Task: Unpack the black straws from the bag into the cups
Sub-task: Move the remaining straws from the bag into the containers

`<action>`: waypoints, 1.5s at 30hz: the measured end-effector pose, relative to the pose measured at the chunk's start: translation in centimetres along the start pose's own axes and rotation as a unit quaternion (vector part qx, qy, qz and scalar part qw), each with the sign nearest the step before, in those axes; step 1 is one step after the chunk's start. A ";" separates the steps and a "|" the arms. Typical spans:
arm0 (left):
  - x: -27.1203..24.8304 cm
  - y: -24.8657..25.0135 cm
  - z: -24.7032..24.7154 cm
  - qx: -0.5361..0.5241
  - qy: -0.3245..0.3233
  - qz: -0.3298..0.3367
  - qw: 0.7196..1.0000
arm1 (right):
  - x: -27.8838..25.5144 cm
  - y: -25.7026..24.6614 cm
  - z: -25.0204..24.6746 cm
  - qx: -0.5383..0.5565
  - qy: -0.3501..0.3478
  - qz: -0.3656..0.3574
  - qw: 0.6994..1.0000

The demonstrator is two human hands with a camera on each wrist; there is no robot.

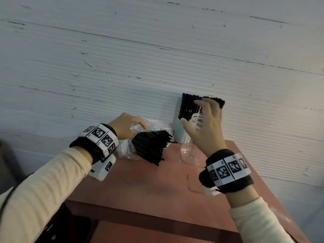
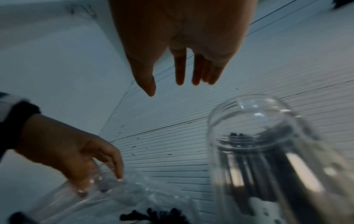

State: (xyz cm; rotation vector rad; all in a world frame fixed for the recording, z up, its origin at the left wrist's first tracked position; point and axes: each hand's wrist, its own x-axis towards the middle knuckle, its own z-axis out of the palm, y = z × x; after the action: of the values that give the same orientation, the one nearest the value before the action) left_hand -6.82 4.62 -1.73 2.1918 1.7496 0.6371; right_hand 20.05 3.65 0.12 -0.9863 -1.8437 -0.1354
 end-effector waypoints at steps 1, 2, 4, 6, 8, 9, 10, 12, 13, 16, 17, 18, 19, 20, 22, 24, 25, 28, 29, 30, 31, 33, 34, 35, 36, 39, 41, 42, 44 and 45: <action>0.1 -0.5 -0.1 0.000 0.004 0.005 1.000 | 0.2 -0.7 0.8 0.009 -0.024 -0.026 0.999; 0.3 -1.2 0.0 -0.003 0.014 0.008 1.000 | 0.3 -1.5 1.5 0.021 -0.063 -0.039 0.997; 0.1 -1.7 -0.4 -0.004 0.041 -0.013 0.999 | 0.6 -2.6 3.6 0.034 -0.174 -0.033 0.984; -0.3 -1.4 -1.0 -0.010 0.077 -0.039 0.996 | 0.8 -3.4 5.9 0.020 -0.309 -0.019 0.951; -0.5 -1.2 -1.3 -0.028 0.098 -0.055 0.993 | 1.2 -4.2 7.9 -0.004 -0.401 -0.025 0.916; -0.6 -1.0 -1.3 -0.032 0.101 -0.066 0.992 | 1.5 -4.6 8.8 -0.023 -0.434 -0.031 0.900; -0.6 -0.9 -1.3 -0.027 0.099 -0.076 0.992 | 1.8 -4.9 9.6 -0.046 -0.463 -0.039 0.884; -0.5 -1.0 -1.2 -0.026 0.092 -0.087 0.992 | 2.2 -5.3 11.2 -0.096 -0.504 -0.036 0.857; -0.4 -1.1 -1.1 -0.034 0.093 -0.091 0.991 | 2.4 -5.3 12.0 -0.118 -0.511 -0.025 0.851; -0.2 -1.1 -1.2 -0.065 0.123 -0.074 0.987 | 2.6 -4.6 14.2 -0.151 -0.490 0.005 0.858; -0.1 -1.0 -1.3 -0.077 0.134 -0.068 0.986 | 2.7 -4.5 14.7 -0.158 -0.484 0.012 0.861; -0.1 -1.0 -1.3 -0.089 0.142 -0.064 0.984 | 2.7 -4.4 15.1 -0.164 -0.479 0.014 0.862; 0.0 -1.0 -1.4 -0.099 0.148 -0.065 0.982 | 2.8 -4.3 15.3 -0.176 -0.475 0.014 0.862; 0.0 -0.9 -1.4 -0.106 0.153 -0.067 0.980 | 3.0 -4.2 15.4 -0.186 -0.469 0.008 0.863; 0.0 -0.6 -1.5 -0.110 0.155 -0.075 0.979 | 3.1 -3.9 15.6 -0.192 -0.453 0.001 0.870; 0.1 -0.7 -1.5 -0.105 0.156 -0.073 0.979 | 3.1 -3.8 15.5 -0.183 -0.450 -0.002 0.874; 0.2 -0.8 -1.5 -0.102 0.157 -0.069 0.980 | 3.0 -3.8 15.4 -0.179 -0.457 -0.005 0.871; 0.4 -0.9 -1.5 -0.109 0.154 -0.064 0.980 | 3.0 -3.5 15.2 -0.161 -0.482 -0.015 0.861; 0.4 -0.9 -1.5 -0.110 0.154 -0.064 0.980 | 2.9 -3.5 15.0 -0.151 -0.480 -0.014 0.864; 0.5 -1.0 -1.4 -0.111 0.156 -0.062 0.980 | 2.9 -3.3 14.8 -0.140 -0.473 -0.012 0.870; 0.6 -1.0 -1.3 -0.112 0.157 -0.061 0.979 | 2.9 -3.2 14.6 -0.133 -0.468 -0.009 0.874; 0.6 -1.1 -1.2 -0.112 0.151 -0.061 0.980 | 2.8 -3.1 14.2 -0.119 -0.457 -0.008 0.881; 0.6 -1.1 -1.2 -0.109 0.147 -0.063 0.981 | 2.8 -3.1 13.9 -0.110 -0.449 -0.009 0.886; 0.6 -1.1 -1.2 -0.106 0.142 -0.064 0.982 | 2.8 -3.1 13.6 -0.100 -0.439 -0.007 0.893; 0.5 -1.0 -1.1 -0.105 0.138 -0.065 0.983 | 2.7 -3.0 13.3 -0.088 -0.426 -0.008 0.900; 0.4 -0.9 -0.9 -0.106 0.136 -0.061 0.983 | 2.2 -2.9 12.1 -0.061 -0.397 -0.009 0.916; 0.3 -0.9 -0.9 -0.106 0.137 -0.060 0.983 | 2.0 -2.9 11.4 -0.034 -0.389 -0.002 0.920; 0.3 -0.9 -0.8 -0.106 0.138 -0.059 0.983 | 1.9 -2.9 10.9 -0.017 -0.388 0.005 0.922; 0.1 -1.0 -0.7 -0.105 0.137 -0.058 0.983 | 1.9 -2.6 10.0 0.009 -0.390 0.024 0.921; 0.1 -1.1 -0.6 -0.101 0.135 -0.057 0.984 | 2.0 -2.4 9.6 0.013 -0.391 0.028 0.920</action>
State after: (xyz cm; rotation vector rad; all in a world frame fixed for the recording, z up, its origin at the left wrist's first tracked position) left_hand -8.04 4.90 -1.72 1.9252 1.8284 1.0736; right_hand 11.25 7.91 -2.22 -1.1721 -2.5187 0.3737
